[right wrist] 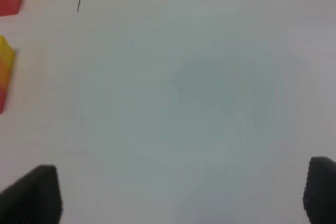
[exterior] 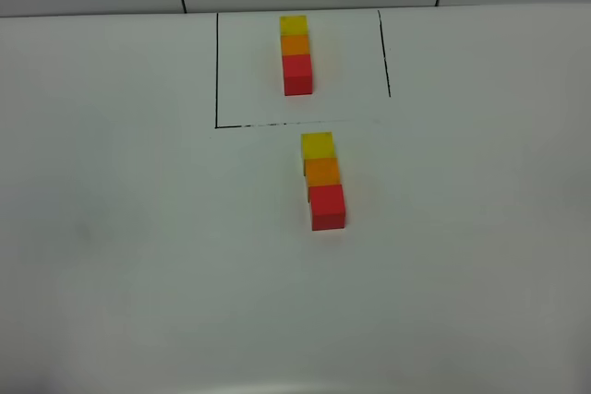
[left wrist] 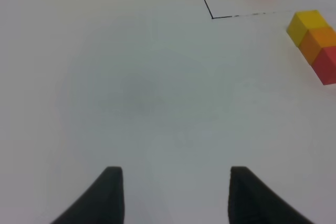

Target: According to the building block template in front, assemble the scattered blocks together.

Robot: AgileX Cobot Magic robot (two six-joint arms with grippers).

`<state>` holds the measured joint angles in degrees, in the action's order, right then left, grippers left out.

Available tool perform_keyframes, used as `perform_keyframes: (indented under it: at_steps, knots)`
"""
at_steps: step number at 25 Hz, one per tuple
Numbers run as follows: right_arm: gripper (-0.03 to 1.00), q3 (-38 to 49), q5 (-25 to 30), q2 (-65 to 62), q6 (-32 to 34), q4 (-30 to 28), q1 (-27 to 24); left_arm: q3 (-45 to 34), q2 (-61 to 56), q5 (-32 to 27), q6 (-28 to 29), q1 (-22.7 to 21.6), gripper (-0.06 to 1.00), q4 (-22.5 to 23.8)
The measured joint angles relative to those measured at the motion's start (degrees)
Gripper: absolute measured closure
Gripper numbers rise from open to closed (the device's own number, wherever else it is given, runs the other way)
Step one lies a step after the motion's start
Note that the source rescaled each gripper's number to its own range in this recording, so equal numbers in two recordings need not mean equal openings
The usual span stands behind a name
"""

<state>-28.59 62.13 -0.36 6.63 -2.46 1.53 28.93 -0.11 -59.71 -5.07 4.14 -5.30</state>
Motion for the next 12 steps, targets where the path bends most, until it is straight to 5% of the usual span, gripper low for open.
perform_keyframes:
  at_steps: [12]
  knots:
    - [0.26,0.00,0.00,-0.07,-0.05,0.00,0.00,0.00,0.00,0.00,0.00,0.00,0.91,0.00]
